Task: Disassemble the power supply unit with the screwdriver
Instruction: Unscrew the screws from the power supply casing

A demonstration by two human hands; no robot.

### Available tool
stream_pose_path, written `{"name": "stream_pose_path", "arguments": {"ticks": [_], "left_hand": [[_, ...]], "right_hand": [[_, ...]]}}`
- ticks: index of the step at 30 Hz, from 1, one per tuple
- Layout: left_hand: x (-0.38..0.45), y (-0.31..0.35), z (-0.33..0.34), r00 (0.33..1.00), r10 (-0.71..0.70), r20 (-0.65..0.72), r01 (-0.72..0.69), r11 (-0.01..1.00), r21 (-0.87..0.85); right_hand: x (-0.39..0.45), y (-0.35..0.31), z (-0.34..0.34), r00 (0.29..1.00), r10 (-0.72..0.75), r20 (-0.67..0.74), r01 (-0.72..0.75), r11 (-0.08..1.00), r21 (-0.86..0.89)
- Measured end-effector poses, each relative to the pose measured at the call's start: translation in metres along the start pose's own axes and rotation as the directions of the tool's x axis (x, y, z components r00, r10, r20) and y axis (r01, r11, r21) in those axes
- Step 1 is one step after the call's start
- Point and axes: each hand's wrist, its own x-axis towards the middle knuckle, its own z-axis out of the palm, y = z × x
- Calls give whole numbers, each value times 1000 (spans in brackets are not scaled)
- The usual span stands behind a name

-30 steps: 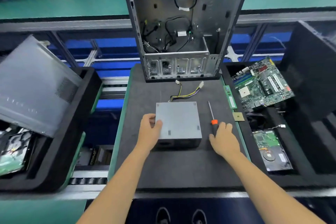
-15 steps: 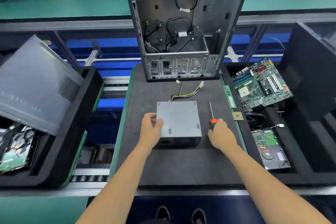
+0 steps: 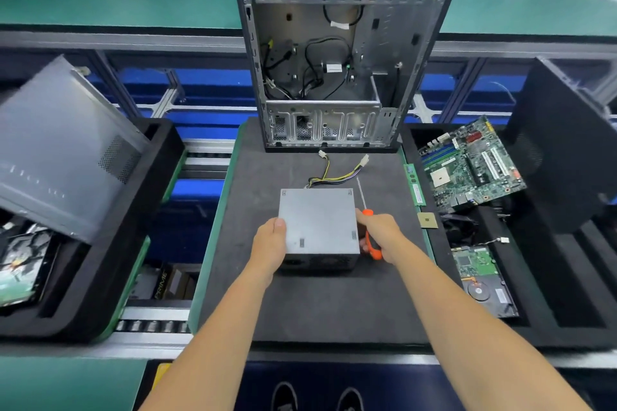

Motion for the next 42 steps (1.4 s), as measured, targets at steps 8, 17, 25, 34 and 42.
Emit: {"name": "stream_pose_path", "arguments": {"ticks": [8, 17, 25, 34, 42], "left_hand": [[0, 14, -28, 1000, -21, -11, 23, 969, 246], [-23, 97, -9, 968, 234, -96, -126, 777, 617], [-14, 84, -25, 968, 157, -198, 41, 675, 737], [-4, 72, -37, 956, 164, -244, 85, 639, 765], [4, 85, -42, 990, 11, -140, 41, 929, 367]], "right_hand": [[-19, -20, 12, 988, -82, 130, 81, 997, 11], [-40, -55, 51, 959, -160, 233, 160, 987, 19], [-41, -51, 69, 905, -33, 424, -24, 991, 129], [-38, -39, 90, 899, -11, 439, -3, 999, 32], [-30, -48, 63, 975, -200, 98, 211, 970, -120]]}}
